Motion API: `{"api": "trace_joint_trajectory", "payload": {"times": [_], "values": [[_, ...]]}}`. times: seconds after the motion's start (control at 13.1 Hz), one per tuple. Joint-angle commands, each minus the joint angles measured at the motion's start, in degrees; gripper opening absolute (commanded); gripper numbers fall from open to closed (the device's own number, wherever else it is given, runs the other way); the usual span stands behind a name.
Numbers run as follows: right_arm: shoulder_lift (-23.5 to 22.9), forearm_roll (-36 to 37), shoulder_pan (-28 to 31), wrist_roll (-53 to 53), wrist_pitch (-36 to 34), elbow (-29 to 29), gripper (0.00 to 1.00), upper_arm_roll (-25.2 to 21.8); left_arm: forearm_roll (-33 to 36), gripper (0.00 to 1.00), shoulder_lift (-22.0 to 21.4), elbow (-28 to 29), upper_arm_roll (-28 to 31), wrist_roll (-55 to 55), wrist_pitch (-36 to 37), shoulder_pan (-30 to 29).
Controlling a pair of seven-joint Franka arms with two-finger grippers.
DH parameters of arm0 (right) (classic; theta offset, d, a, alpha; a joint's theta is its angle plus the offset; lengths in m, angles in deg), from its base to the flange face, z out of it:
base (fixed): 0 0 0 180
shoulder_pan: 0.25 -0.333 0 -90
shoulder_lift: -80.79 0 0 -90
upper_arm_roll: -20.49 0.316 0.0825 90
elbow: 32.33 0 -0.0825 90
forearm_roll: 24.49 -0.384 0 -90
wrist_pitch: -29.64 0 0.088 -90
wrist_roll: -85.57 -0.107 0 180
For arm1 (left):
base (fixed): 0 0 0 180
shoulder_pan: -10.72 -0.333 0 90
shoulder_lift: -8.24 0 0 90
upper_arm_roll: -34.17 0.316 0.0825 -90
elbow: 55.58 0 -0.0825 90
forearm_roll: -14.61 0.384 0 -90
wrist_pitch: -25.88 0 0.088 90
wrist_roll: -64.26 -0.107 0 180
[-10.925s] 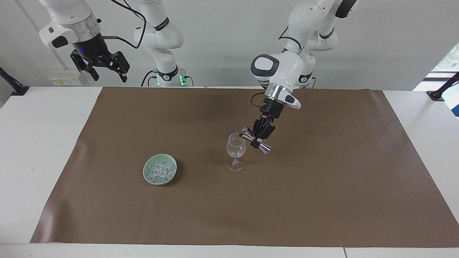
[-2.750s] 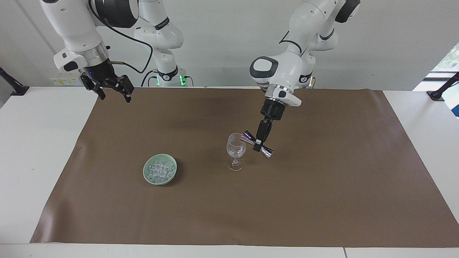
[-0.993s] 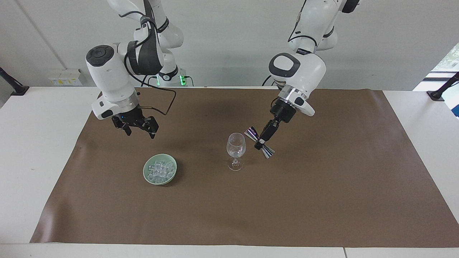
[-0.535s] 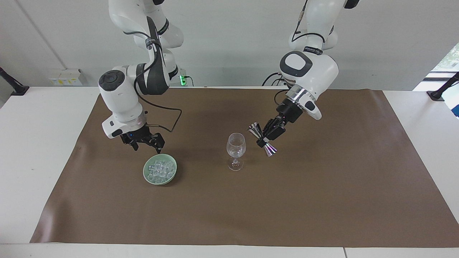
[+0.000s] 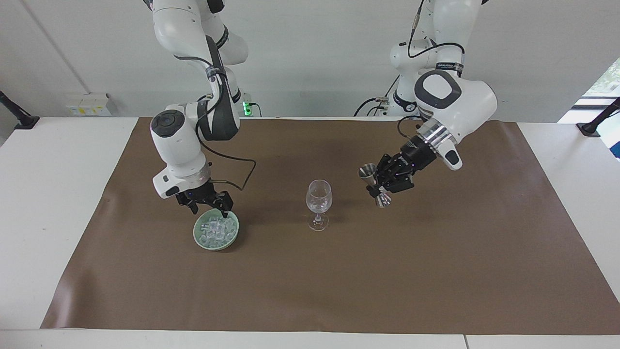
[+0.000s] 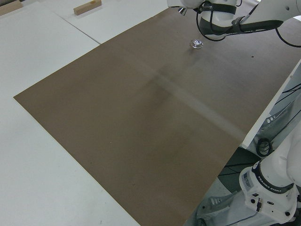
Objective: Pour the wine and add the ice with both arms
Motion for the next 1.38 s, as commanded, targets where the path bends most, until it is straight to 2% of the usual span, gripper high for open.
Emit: {"api": "trace_joint_trajectory", "payload": {"times": [0.0,0.15,0.31,0.46,0.69,0.92,1.07,1.3], "values": [[-2.0,-0.2,0.0,0.0,2.9,-0.4,0.98,0.1,1.8,0.0,-1.8,0.6,3.5,6.9,5.0,-0.3],[-2.2,-0.2,0.7,1.6,2.8,-0.4,0.92,0.1,1.8,0.0,-1.8,0.7,6.0,8.6,7.5,-0.4],[-2.2,-0.2,0.6,1.8,2.8,-0.4,0.81,0.1,1.5,0.0,-1.3,0.5,9.3,8.3,12.3,-0.6],[-2.2,-0.2,0.6,2.0,2.8,-0.4,0.77,0.0,1.1,0.0,-1.0,0.5,13.1,8.0,17.8,-0.7],[-2.3,-0.1,0.6,2.1,2.8,-0.4,0.67,0.0,0.3,0.0,-0.4,1.2,14.5,7.8,19.1,-0.9],[-3.0,-0.1,0.7,3.1,3.0,-0.4,0.65,0.0,-4.8,0.0,1.2,2.2,17.9,7.3,20.7,-1.9],[-3.1,-0.1,0.6,3.1,3.3,-0.3,0.47,0.0,-6.6,0.0,2.1,2.3,20.2,6.6,22.6,-2.1],[-3.1,-0.1,0.7,3.2,3.3,-0.2,0.3,0.0,-10.6,0.0,2.8,4.2,22.2,1.3,24.6,-3.2]]}}
